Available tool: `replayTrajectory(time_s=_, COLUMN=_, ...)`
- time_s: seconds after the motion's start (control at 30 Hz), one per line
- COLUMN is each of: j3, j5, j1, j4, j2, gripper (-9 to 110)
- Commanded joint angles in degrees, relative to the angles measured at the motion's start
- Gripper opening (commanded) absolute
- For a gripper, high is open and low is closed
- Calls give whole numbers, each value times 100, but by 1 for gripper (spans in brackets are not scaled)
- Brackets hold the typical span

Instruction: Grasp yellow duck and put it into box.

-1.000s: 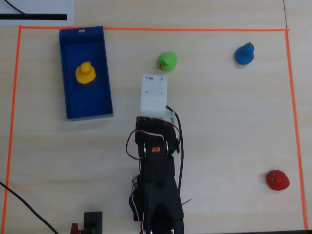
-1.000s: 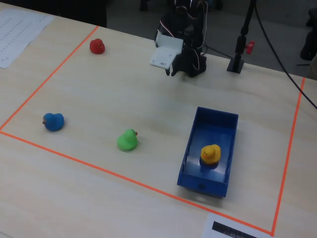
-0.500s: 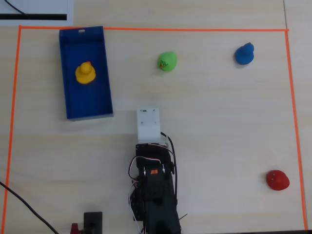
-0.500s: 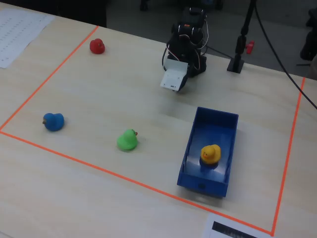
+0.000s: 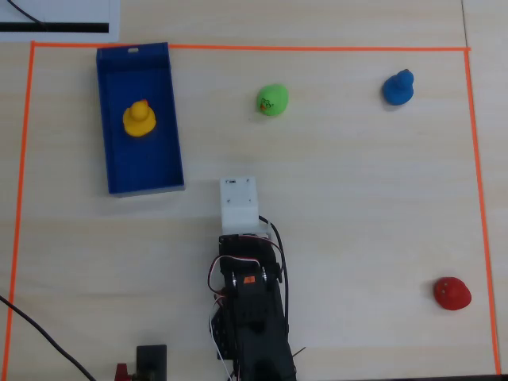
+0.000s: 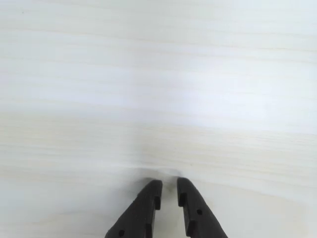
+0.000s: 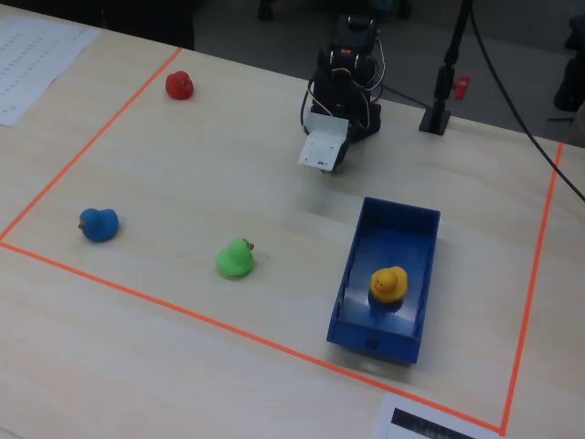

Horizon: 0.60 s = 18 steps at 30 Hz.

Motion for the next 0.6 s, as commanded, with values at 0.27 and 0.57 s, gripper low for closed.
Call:
replayTrajectory(time_s=0.27, j3=0, j5=70, j1=26, j4=44, j2=9, gripper=1)
replayTrajectory(time_s=0.57, j3=0, j5=70, j1=26, j4=44, j2=9, gripper=1)
